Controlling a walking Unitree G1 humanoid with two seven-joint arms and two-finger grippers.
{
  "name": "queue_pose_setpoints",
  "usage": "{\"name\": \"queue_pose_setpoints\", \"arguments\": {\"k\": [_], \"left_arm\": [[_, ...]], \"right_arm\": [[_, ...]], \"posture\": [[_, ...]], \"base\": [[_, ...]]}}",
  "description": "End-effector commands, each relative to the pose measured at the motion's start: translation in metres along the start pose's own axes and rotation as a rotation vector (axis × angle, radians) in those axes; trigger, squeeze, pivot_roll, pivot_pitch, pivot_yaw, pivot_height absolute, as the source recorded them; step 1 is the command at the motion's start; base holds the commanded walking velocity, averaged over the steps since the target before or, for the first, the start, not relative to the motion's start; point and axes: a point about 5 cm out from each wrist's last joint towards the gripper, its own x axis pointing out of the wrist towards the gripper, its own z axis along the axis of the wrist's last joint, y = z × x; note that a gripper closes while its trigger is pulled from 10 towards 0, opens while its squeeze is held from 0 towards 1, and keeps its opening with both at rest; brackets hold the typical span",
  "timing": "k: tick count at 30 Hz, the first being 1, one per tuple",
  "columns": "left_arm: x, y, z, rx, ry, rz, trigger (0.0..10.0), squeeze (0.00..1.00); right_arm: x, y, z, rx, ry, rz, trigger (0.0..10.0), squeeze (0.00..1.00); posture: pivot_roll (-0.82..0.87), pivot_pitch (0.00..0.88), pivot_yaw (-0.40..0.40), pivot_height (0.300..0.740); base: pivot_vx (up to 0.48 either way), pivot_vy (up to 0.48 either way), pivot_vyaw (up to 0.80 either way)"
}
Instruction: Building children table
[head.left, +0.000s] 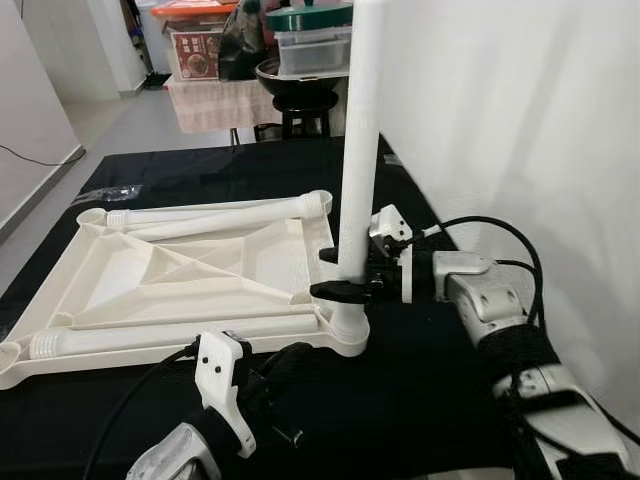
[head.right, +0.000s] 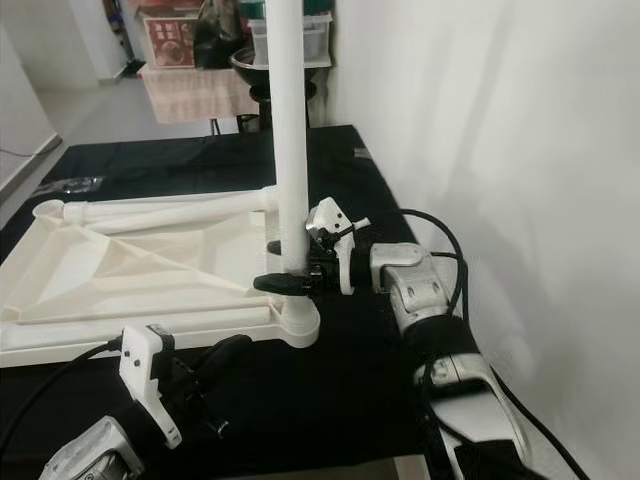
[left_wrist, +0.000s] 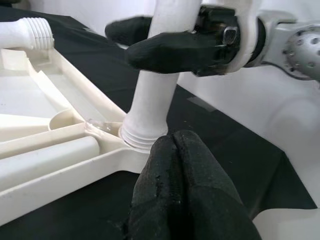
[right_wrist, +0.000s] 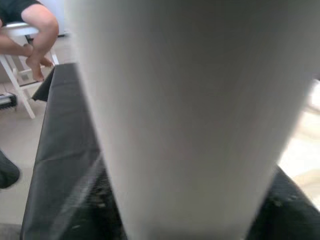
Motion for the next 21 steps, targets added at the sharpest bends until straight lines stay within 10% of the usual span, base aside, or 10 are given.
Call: {"name": "queue_pose_setpoints", "arguments": {"k": [1, 11, 15, 21], "left_arm": [[-0.002, 0.001, -0.002, -0.003, 0.008, -0.001, 10.0, 0.0], [-0.004, 0.001, -0.002, 0.03, 0.007, 0.039, 10.0, 0.0], [-0.008, 0.004, -0.001, 0.038, 0.009, 0.046, 10.0, 0.0], [-0.008, 0.009, 0.0, 0.051, 0.008, 0.058, 10.0, 0.0]], "right_arm": [[0.007, 0.0, 0.002, -0.014, 0.008, 0.026, 0.0, 0.0], [-0.028, 0.003, -0.045, 0.006, 0.139, -0.262, 0.0, 0.0], [-0.05, 0.02, -0.058, 0.122, 0.114, -0.949, 0.0, 0.0], [-0.048, 0.055, -0.068, 0.214, 0.104, -0.987, 0.0, 0.0]], "posture": [[-0.02, 0.0, -0.013, 0.74], [-0.04, 0.023, -0.014, 0.74], [-0.03, 0.035, -0.009, 0.74], [-0.07, 0.028, 0.035, 0.74]], "base": [[0.0, 0.0, 0.0], [0.0, 0.0, 0.0], [0.0, 0.0, 0.0], [0.0, 0.0, 0.0]]}}
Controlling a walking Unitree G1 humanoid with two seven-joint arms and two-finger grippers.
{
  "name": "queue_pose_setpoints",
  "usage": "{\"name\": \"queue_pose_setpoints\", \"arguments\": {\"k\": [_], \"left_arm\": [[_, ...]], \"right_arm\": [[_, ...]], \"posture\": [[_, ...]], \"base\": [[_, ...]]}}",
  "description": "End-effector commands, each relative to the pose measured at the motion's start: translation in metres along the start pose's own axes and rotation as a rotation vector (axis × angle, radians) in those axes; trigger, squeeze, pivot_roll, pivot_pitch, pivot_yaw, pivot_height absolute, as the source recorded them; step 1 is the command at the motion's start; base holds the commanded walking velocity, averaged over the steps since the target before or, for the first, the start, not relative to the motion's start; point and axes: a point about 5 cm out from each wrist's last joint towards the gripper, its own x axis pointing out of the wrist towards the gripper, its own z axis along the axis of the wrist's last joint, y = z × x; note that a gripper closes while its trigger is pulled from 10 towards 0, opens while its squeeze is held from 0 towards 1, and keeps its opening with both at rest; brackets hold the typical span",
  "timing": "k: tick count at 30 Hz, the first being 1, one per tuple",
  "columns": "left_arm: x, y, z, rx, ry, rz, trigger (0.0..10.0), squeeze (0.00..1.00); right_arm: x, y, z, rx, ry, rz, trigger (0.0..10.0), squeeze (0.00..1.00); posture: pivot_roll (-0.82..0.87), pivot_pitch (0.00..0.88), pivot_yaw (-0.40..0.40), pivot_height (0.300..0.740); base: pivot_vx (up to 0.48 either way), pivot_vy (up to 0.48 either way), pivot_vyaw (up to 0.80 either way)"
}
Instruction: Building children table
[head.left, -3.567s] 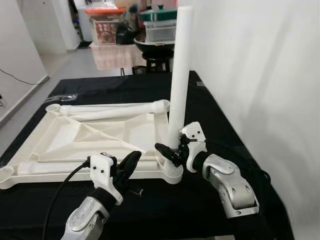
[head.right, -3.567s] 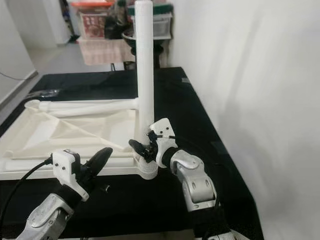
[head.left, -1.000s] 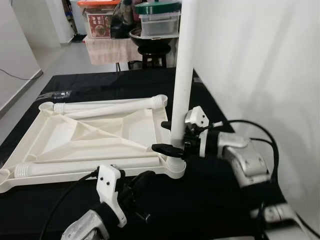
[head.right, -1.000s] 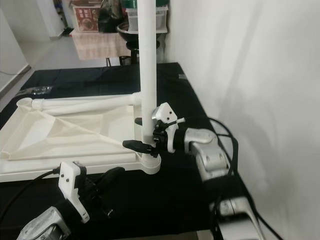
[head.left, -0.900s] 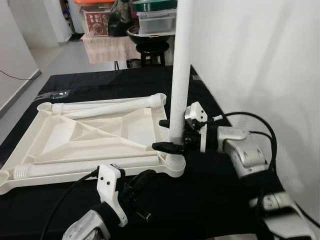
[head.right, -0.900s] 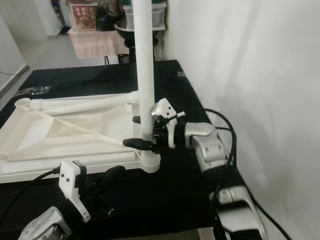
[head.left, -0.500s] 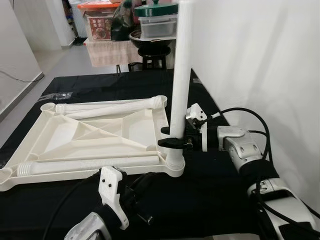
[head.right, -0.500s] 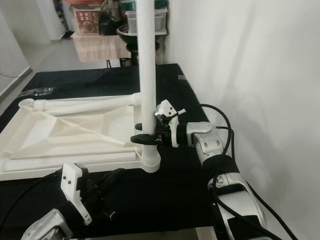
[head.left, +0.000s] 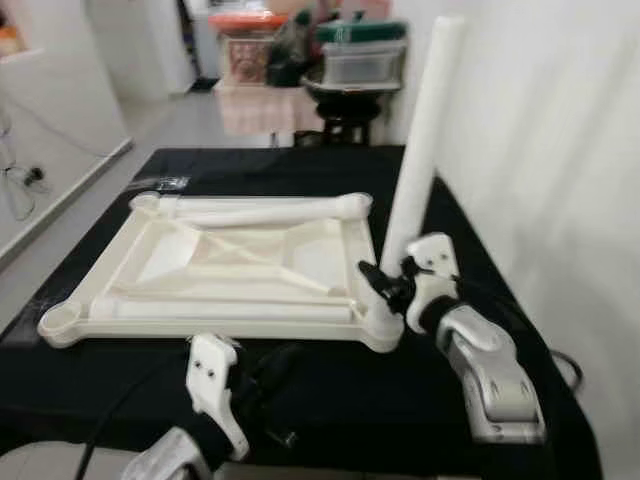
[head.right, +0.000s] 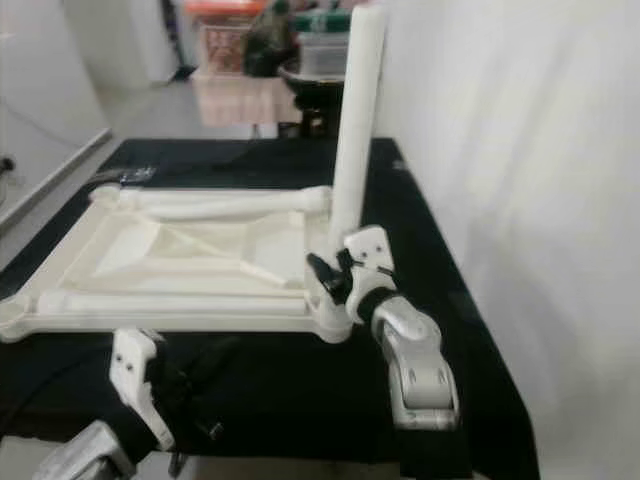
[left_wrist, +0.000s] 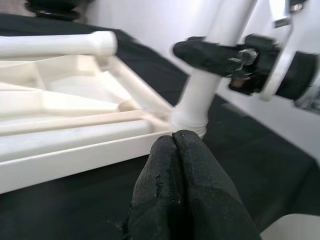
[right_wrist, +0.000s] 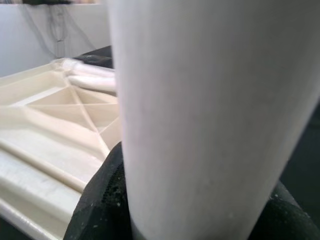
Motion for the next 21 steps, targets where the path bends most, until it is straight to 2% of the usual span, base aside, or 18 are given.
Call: {"name": "queue_pose_setpoints", "arguments": {"k": [1, 2, 3, 4, 6, 7, 9, 12, 13, 14, 15, 18, 21], "left_arm": [[0.0, 0.004, 0.003, 0.031, 0.0, 0.006, 10.0, 0.0], [0.001, 0.006, 0.003, 0.036, 0.002, 0.009, 10.0, 0.0], [0.002, 0.009, 0.002, 0.041, 0.004, 0.013, 10.0, 0.0], [0.002, 0.01, 0.002, 0.049, 0.007, 0.022, 10.0, 0.0], [0.002, 0.01, 0.002, 0.049, 0.007, 0.022, 10.0, 0.0], [0.001, 0.012, 0.001, 0.058, 0.009, 0.04, 10.0, 0.0], [0.001, 0.014, 0.001, 0.072, 0.009, 0.065, 10.0, 0.0], [0.001, 0.014, 0.0, 0.066, 0.007, 0.065, 10.0, 0.0], [0.001, 0.014, -0.001, 0.062, 0.007, 0.063, 10.0, 0.0], [0.001, 0.014, -0.001, 0.062, 0.007, 0.063, 10.0, 0.0], [0.001, 0.013, -0.002, 0.053, 0.026, 0.034, 10.0, 0.0], [0.0, 0.011, -0.005, 0.058, 0.053, -0.001, 10.0, 0.0], [0.0, 0.01, -0.005, 0.058, 0.062, -0.014, 10.0, 0.0]], "right_arm": [[-0.011, -0.008, -0.03, 0.02, 0.154, -0.076, 0.0, 0.0], [-0.006, -0.007, -0.028, -0.012, 0.151, -0.035, 1.8, 0.0], [0.001, -0.01, -0.026, -0.038, 0.15, -0.017, 10.0, 0.0], [0.009, -0.018, -0.02, -0.071, 0.137, -0.026, 10.0, 0.0], [0.009, -0.018, -0.02, -0.071, 0.137, -0.026, 10.0, 0.0], [0.014, -0.022, -0.014, -0.079, 0.119, -0.011, 10.0, 1.0], [0.019, -0.028, -0.007, -0.086, 0.092, 0.012, 10.0, 1.0], [0.022, -0.025, 0.003, -0.096, 0.062, 0.053, 10.0, 1.0], [0.02, -0.021, 0.006, -0.095, 0.058, 0.052, 10.0, 0.83], [0.02, -0.021, 0.006, -0.095, 0.058, 0.052, 10.0, 0.83], [0.025, -0.014, 0.01, -0.069, 0.019, 0.165, 10.0, 0.0], [0.032, -0.011, 0.013, -0.057, -0.025, 0.282, 10.0, 0.0], [0.035, -0.012, 0.017, -0.049, -0.05, 0.336, 10.0, 0.0]], "posture": [[-0.07, 0.028, 0.035, 0.74], [-0.06, 0.022, 0.034, 0.74], [-0.06, 0.014, 0.034, 0.74], [-0.06, 0.003, 0.036, 0.74], [-0.06, 0.003, 0.036, 0.74], [-0.05, 0.0, 0.035, 0.74], [-0.05, 0.0, 0.033, 0.74], [-0.06, 0.0, 0.031, 0.74], [-0.06, 0.0, 0.031, 0.74], [-0.06, 0.0, 0.031, 0.74], [-0.05, 0.0, 0.031, 0.74], [-0.04, 0.0, 0.027, 0.74], [-0.04, 0.0, 0.026, 0.74]], "base": [[0.0, 0.0, 0.0], [0.0, 0.0, 0.0], [0.0, 0.0, 0.0], [0.0, 0.0, 0.0], [0.0, 0.0, 0.0], [0.0, 0.0, 0.0], [0.0, 0.0, 0.0], [0.0, 0.0, 0.0], [0.0, 0.0, 0.0], [0.0, 0.0, 0.0], [0.0, 0.0, 0.0], [0.0, 0.0, 0.0], [0.0, 0.0, 0.0]]}}
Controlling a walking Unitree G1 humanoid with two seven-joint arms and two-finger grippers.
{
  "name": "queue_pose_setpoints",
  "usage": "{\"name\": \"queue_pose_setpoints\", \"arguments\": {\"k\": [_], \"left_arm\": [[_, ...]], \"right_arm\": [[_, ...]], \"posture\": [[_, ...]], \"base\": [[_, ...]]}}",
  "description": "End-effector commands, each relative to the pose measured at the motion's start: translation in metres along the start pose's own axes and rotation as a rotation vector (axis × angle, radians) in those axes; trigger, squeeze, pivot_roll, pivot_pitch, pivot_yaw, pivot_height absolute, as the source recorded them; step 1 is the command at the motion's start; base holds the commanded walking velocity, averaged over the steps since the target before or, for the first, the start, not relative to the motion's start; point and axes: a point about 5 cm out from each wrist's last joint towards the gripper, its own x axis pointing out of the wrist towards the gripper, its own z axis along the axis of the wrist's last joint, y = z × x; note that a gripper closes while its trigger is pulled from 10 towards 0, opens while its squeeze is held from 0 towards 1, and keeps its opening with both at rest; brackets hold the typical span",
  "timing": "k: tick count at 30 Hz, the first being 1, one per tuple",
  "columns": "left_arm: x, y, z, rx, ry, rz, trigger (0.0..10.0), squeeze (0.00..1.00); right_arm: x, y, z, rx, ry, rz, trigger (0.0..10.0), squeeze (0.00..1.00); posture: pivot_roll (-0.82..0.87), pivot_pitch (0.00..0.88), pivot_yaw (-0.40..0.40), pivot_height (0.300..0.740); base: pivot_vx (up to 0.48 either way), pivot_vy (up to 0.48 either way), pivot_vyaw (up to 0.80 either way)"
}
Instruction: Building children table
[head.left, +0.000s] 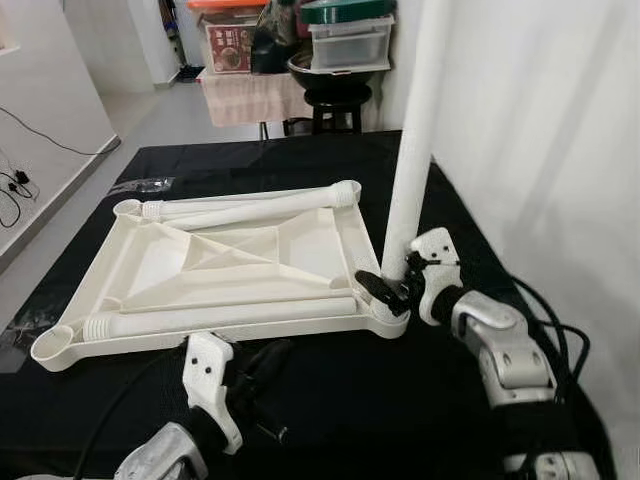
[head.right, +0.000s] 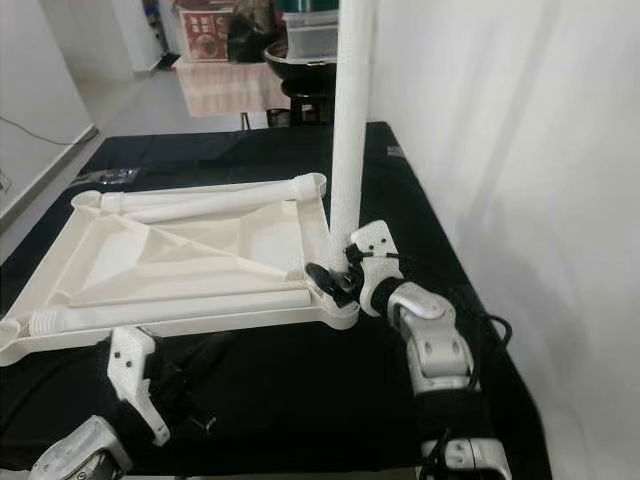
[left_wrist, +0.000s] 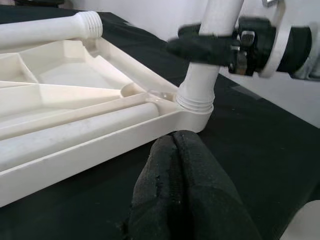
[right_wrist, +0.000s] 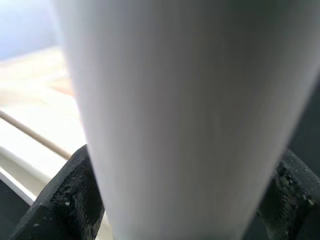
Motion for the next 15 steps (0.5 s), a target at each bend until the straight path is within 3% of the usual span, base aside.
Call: {"name": "queue_pose_setpoints", "arguments": {"k": [1, 4, 8, 9, 10, 11, 15], "left_arm": [[-0.002, 0.001, -0.005, -0.004, 0.037, -0.011, 10.0, 0.0], [-0.002, -0.001, -0.006, -0.006, 0.046, -0.031, 10.0, 0.0], [-0.002, -0.001, -0.006, -0.006, 0.046, -0.032, 10.0, 0.0], [-0.002, -0.002, -0.006, -0.008, 0.046, -0.034, 10.0, 0.0], [-0.002, -0.002, -0.006, -0.01, 0.046, -0.039, 10.0, 0.0], [-0.002, -0.003, -0.005, -0.009, 0.047, -0.043, 10.0, 0.0], [-0.002, -0.003, -0.005, -0.009, 0.047, -0.043, 10.0, 0.0]], "right_arm": [[0.004, 0.002, 0.003, 0.006, -0.021, 0.044, 10.0, 0.0], [0.009, 0.0, 0.012, 0.029, -0.08, 0.218, 10.0, 0.0], [0.01, 0.0, 0.013, 0.027, -0.085, 0.257, 10.0, 0.0], [0.01, 0.001, 0.014, 0.018, -0.081, 0.307, 9.5, 0.0], [0.011, 0.002, 0.013, 0.013, -0.071, 0.353, 3.6, 0.0], [0.012, 0.002, 0.011, 0.007, -0.059, 0.387, 0.0, 0.0], [0.012, 0.002, 0.011, 0.007, -0.059, 0.387, 0.0, 0.0]], "posture": [[-0.04, 0.0, 0.026, 0.74], [-0.04, 0.0, 0.024, 0.74], [-0.04, 0.0, 0.024, 0.74], [-0.03, 0.0, 0.022, 0.74], [-0.03, 0.0, 0.021, 0.74], [-0.03, 0.003, 0.019, 0.74], [-0.03, 0.003, 0.019, 0.74]], "base": [[0.0, 0.0, 0.0], [0.0, 0.0, 0.0], [0.0, 0.0, 0.0], [0.0, 0.0, 0.0], [0.0, 0.0, 0.0], [0.0, 0.0, 0.0], [0.0, 0.0, 0.0]]}}
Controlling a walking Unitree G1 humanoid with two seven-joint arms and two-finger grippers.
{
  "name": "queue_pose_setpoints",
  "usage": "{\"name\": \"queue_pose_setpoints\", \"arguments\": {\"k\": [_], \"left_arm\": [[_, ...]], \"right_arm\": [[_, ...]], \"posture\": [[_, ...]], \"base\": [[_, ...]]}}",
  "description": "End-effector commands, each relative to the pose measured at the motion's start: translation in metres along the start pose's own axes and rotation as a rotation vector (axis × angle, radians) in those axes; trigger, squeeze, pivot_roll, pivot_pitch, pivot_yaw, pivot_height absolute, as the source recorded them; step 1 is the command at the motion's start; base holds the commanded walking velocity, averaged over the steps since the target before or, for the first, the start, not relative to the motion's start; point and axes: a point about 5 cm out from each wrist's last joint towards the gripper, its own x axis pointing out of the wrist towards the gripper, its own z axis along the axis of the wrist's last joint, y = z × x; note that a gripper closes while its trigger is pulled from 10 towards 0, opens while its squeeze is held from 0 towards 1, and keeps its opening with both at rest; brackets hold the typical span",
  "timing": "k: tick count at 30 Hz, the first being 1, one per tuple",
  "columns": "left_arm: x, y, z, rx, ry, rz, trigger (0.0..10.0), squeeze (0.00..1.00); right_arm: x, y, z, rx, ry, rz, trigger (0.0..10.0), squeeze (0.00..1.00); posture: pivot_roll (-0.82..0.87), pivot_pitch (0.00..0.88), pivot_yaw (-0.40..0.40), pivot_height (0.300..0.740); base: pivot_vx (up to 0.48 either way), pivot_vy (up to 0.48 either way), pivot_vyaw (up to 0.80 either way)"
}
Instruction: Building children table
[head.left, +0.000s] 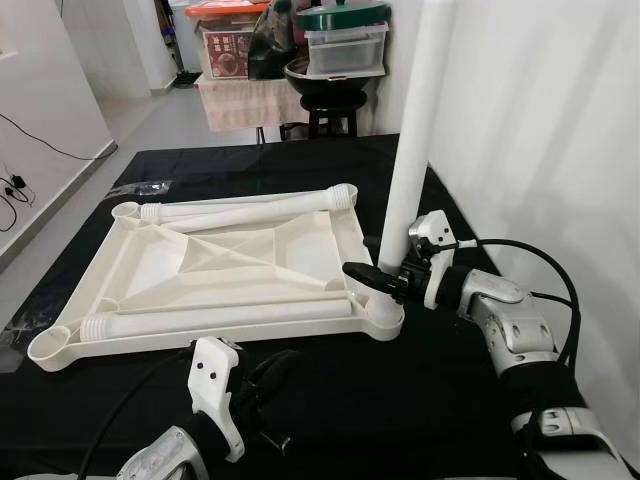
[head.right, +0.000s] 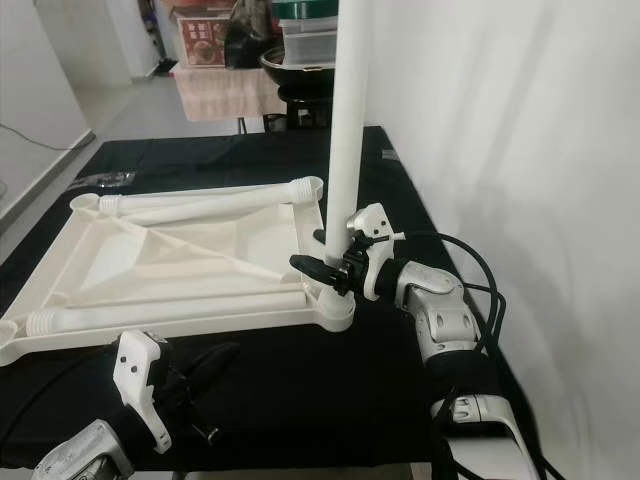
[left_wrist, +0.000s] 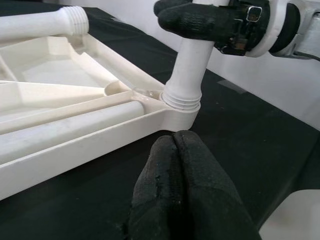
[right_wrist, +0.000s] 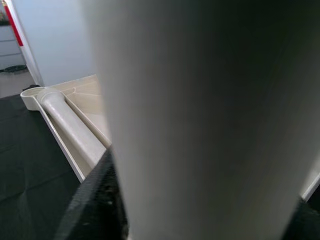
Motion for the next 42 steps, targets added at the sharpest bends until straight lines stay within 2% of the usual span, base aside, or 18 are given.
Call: {"name": "queue_pose_setpoints", "arguments": {"k": [1, 8, 9, 11, 12, 14, 16, 23, 24, 25, 26, 27, 34, 35, 36, 37, 38, 42], "left_arm": [[-0.002, 0.001, -0.003, -0.001, 0.027, -0.006, 10.0, 0.0], [-0.002, -0.001, -0.001, 0.002, 0.019, -0.007, 10.0, 0.0], [-0.002, 0.0, 0.0, 0.002, 0.014, -0.005, 10.0, 0.0], [-0.002, 0.0, 0.0, 0.002, 0.014, -0.005, 10.0, 0.0], [-0.003, 0.001, 0.001, 0.003, 0.007, -0.001, 10.0, 0.0], [-0.003, 0.003, 0.003, 0.006, -0.001, 0.004, 10.0, 0.0], [-0.003, 0.004, 0.003, 0.007, -0.001, 0.005, 10.0, 0.0], [0.0, 0.007, 0.003, 0.004, -0.003, -0.004, 10.0, 0.0], [0.0, 0.007, 0.004, 0.005, -0.006, 0.0, 10.0, 0.0], [0.0, 0.007, 0.004, 0.007, -0.01, 0.005, 10.0, 0.0], [0.0, 0.008, 0.004, 0.009, -0.012, 0.008, 10.0, 0.0], [0.001, 0.008, 0.004, 0.009, -0.015, 0.012, 10.0, 0.0], [0.002, 0.007, 0.004, 0.008, -0.017, 0.015, 10.0, 0.0], [0.003, 0.007, 0.003, 0.007, -0.017, 0.014, 10.0, 0.0], [0.003, 0.007, 0.003, 0.006, -0.018, 0.013, 10.0, 0.0], [0.004, 0.006, 0.003, 0.004, -0.018, 0.012, 10.0, 0.0], [0.004, 0.006, 0.003, 0.003, -0.019, 0.011, 10.0, 0.0], [0.004, 0.005, 0.002, 0.004, -0.02, 0.013, 10.0, 0.0]], "right_arm": [[0.01, 0.008, 0.0, -0.002, 0.002, 0.069, 0.0, 0.0], [-0.001, 0.011, -0.017, 0.006, 0.077, 0.068, 0.0, 0.0], [-0.004, 0.024, -0.03, -0.007, 0.147, 0.004, 0.0, 0.0], [-0.004, 0.024, -0.03, -0.007, 0.147, 0.004, 0.0, 0.0], [-0.003, 0.029, -0.04, 0.06, 0.176, -0.293, 0.0, 0.0], [-0.01, 0.059, -0.042, 0.077, 0.227, -0.524, 0.0, 0.0], [-0.011, 0.061, -0.038, 0.071, 0.209, -0.566, 0.0, 0.0], [-0.001, 0.054, -0.036, 0.064, 0.176, -0.539, 0.0, 0.0], [0.002, 0.053, -0.032, 0.076, 0.158, -0.519, 10.0, 0.0], [0.006, 0.056, -0.027, 0.069, 0.147, -0.431, 10.0, 0.0], [0.008, 0.061, -0.023, 0.067, 0.148, -0.382, 10.0, 1.0], [0.01, 0.061, -0.018, 0.078, 0.132, -0.309, 10.0, 1.0], [0.012, 0.059, -0.004, 0.072, 0.079, -0.202, 10.0, 1.0], [0.011, 0.055, 0.006, 0.025, 0.04, -0.094, 10.0, 0.79], [0.009, 0.052, 0.013, -0.017, 0.02, 0.023, 10.0, 0.22], [0.006, 0.05, 0.017, -0.044, 0.012, 0.1, 10.0, 0.22], [0.004, 0.046, 0.018, -0.072, 0.019, 0.201, 10.0, 0.0], [0.008, 0.036, 0.02, -0.062, 0.016, 0.264, 10.0, 0.0]], "posture": [[-0.03, 0.003, 0.019, 0.74], [-0.03, 0.02, 0.007, 0.74], [-0.04, 0.029, 0.002, 0.74], [-0.04, 0.029, 0.002, 0.74], [-0.06, 0.038, 0.006, 0.74], [-0.07, 0.048, 0.023, 0.74], [-0.08, 0.042, 0.04, 0.74], [-0.07, 0.03, 0.035, 0.74], [-0.07, 0.027, 0.036, 0.74], [-0.07, 0.027, 0.036, 0.74], [-0.07, 0.027, 0.036, 0.74], [-0.07, 0.02, 0.035, 0.74], [-0.07, 0.016, 0.032, 0.74], [-0.06, 0.014, 0.03, 0.74], [-0.06, 0.01, 0.03, 0.74], [-0.06, 0.01, 0.03, 0.74], [-0.06, 0.01, 0.025, 0.74], [-0.05, 0.008, 0.021, 0.74]], "base": [[0.0, 0.0, 0.0], [0.0, 0.0, 0.0], [0.0, 0.0, 0.0], [0.0, 0.0, 0.0], [0.0, 0.0, 0.0], [0.0, 0.0, 0.0], [0.0, 0.0, 0.0], [0.0, 0.0, 0.0], [0.0, 0.0, 0.0], [0.0, 0.0, 0.0], [0.0, 0.0, 0.0], [0.0, 0.0, 0.0], [0.0, 0.0, 0.0], [0.0, 0.0, 0.0], [0.0, 0.0, 0.0], [0.0, 0.0, 0.0], [0.0, 0.0, 0.0], [0.0, 0.0, 0.0]]}}
